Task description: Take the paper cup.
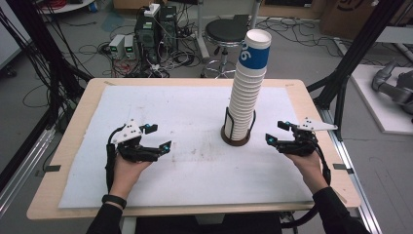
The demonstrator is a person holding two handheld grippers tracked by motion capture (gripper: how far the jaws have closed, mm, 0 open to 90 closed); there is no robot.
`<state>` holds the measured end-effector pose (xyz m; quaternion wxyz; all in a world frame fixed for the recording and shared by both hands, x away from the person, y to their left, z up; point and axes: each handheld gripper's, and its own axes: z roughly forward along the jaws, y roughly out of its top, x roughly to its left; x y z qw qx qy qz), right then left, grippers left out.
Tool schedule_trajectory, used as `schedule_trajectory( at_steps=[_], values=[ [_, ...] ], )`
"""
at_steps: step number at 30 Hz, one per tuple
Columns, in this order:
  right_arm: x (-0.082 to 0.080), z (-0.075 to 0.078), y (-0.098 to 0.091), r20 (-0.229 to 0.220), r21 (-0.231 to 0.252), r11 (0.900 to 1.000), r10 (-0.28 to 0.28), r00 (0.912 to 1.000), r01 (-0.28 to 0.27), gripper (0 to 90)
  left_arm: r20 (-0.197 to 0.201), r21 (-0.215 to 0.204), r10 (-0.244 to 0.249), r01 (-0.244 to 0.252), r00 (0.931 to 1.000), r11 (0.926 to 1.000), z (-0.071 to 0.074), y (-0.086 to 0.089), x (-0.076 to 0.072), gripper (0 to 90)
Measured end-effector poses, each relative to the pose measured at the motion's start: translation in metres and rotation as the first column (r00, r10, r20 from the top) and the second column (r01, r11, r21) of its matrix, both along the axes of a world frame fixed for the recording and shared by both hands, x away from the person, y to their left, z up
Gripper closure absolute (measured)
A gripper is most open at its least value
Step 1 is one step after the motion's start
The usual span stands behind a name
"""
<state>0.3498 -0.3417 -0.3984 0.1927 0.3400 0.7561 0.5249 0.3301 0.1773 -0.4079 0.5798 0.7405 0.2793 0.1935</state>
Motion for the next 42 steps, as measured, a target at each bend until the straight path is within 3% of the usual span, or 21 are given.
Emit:
schedule_trajectory(
  at_steps=[8,14,17,28,42],
  values=[
    [0.0,0.001,-0.004,-0.007,0.025,0.9997,-0.003,1.0,0.003,20.1,-0.009,-0.03,0.011,-0.011,0.9999,0.9995,0.004,0.004,0.0,16.9],
    [-0.004,0.007,-0.003,0.024,0.035,0.9994,0.003,0.9997,-0.004,20.1,-0.008,-0.056,-0.004,0.003,1.0,0.9984,0.005,0.003,-0.001,16.9],
    [-0.006,0.017,-0.001,0.048,0.048,0.9984,0.027,0.9985,-0.03,19.9,-0.009,-0.045,-0.013,0.013,0.9999,0.9989,0.004,0.003,0.0,16.9],
    [-0.003,0.049,0.0,0.103,0.085,0.9957,0.03,0.9942,-0.039,17.9,-0.015,-0.039,-0.022,0.021,0.9996,0.999,0.002,0.002,0.0,16.9],
    [0.012,0.089,0.008,0.163,0.086,0.9949,0.038,0.9859,-0.053,17.9,-0.022,-0.04,-0.029,0.028,0.9993,0.9988,0.002,0.002,0.0,16.9]
  ],
)
